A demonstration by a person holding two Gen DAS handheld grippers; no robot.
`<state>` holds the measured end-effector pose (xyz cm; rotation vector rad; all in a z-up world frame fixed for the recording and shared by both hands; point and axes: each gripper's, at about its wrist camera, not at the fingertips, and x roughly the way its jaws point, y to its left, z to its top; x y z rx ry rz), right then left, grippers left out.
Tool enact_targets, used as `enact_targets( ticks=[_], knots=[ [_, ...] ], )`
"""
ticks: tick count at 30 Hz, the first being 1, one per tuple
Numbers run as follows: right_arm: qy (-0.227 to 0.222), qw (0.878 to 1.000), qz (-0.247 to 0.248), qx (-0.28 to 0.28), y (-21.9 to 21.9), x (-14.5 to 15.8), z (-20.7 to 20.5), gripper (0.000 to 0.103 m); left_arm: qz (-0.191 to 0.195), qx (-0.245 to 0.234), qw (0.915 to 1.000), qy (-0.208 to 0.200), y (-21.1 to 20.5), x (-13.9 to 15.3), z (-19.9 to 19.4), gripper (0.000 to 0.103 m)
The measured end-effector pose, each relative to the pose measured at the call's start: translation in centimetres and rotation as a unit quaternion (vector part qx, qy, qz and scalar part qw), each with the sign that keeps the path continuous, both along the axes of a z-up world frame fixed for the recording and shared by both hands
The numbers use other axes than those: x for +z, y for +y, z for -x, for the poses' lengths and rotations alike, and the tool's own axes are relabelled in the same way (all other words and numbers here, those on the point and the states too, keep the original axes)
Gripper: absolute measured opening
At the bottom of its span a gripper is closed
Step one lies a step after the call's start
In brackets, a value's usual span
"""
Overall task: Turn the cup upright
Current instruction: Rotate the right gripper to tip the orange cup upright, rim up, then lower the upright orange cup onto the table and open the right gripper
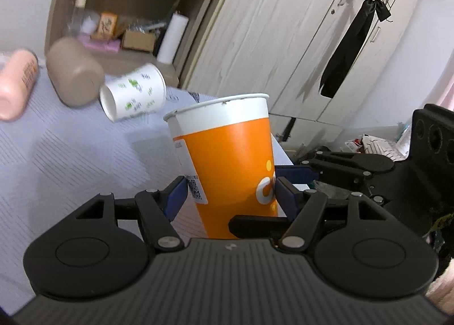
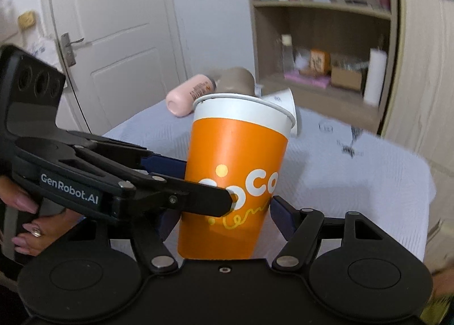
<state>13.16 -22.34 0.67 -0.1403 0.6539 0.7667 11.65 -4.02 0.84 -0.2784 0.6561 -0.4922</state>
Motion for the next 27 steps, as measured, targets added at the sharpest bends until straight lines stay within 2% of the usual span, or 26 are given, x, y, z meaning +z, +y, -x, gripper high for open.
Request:
enact_targets(
  ticks=[4,10,16,19,23,27],
  knots=[
    [0.004,1.000,-0.003,0.001,0.7,-0.1,-0.3,0.074,-0.011,0.015,0.9998,-0.011,0.4,0.1,0.6,0.067],
    [-0.033,0.999,0.014,0.008,2.2,-0.4,0.7,0.074,-0.039,0.022,0.9985,-0.030,0.5,0.4,1.4,0.066],
    [-0.085,0.996,0.036,0.012,3.0,-0.3,1.0,0.074,-0.032,0.029,0.9979,-0.049,1.2,0.9,1.6,0.066],
    [-0.094,0.994,0.049,0.013,3.5,-0.7,0.7,0.074,-0.033,0.028,0.9972,-0.061,1.4,1.1,1.8,0.067],
    [-0.097,0.994,0.041,0.019,3.9,-1.0,0.3,0.074,-0.039,0.037,0.9963,-0.067,1.5,0.9,1.7,0.067],
    [-0.125,0.991,0.038,0.020,4.2,-1.0,-0.1,0.074,-0.035,0.040,0.9948,-0.087,1.9,1.0,1.3,0.067]
  ],
)
